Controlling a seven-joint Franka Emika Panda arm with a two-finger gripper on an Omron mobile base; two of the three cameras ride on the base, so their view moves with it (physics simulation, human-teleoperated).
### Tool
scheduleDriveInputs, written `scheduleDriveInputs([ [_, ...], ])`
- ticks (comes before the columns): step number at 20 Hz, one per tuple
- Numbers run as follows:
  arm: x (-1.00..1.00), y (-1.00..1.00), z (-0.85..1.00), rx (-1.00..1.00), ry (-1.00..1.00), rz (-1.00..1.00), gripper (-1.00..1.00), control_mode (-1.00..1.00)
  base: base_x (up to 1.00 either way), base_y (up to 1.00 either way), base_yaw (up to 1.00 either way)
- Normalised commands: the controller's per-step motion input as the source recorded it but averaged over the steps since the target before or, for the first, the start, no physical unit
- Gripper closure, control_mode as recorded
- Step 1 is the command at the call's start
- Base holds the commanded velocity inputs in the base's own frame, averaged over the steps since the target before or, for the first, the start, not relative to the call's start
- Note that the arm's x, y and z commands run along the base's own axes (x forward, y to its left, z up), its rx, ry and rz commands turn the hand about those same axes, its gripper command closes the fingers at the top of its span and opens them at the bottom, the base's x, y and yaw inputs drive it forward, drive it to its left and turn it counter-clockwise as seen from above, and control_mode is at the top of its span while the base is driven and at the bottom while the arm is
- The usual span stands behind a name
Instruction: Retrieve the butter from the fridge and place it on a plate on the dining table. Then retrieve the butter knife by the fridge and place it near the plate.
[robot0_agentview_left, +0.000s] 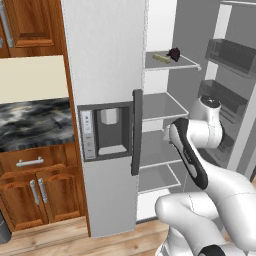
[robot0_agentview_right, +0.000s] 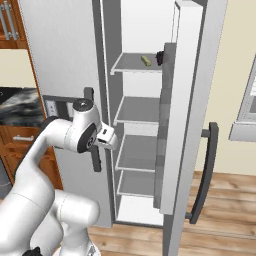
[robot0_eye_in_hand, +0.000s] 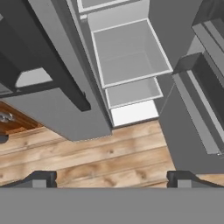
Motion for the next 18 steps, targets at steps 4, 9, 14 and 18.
scheduleDriveInputs([
  [4, -0.23, 0.00, 0.33, 0.00, 0.19, -0.03, -1.00, -1.00, 0.00, 0.00, 0.00],
  [9, -0.45, 0.01, 0.42, 0.00, 0.19, -0.02, -1.00, -1.00, 0.00, 0.00, 0.00],
  [14, -0.53, 0.05, 0.15, 0.00, 0.06, 0.00, -1.00, -1.00, 0.00, 0.00, 0.00],
  [18, -0.75, 0.00, 0.00, 0.00, -0.01, 0.00, -1.00, -1.00, 0.00, 0.00, 0.00],
])
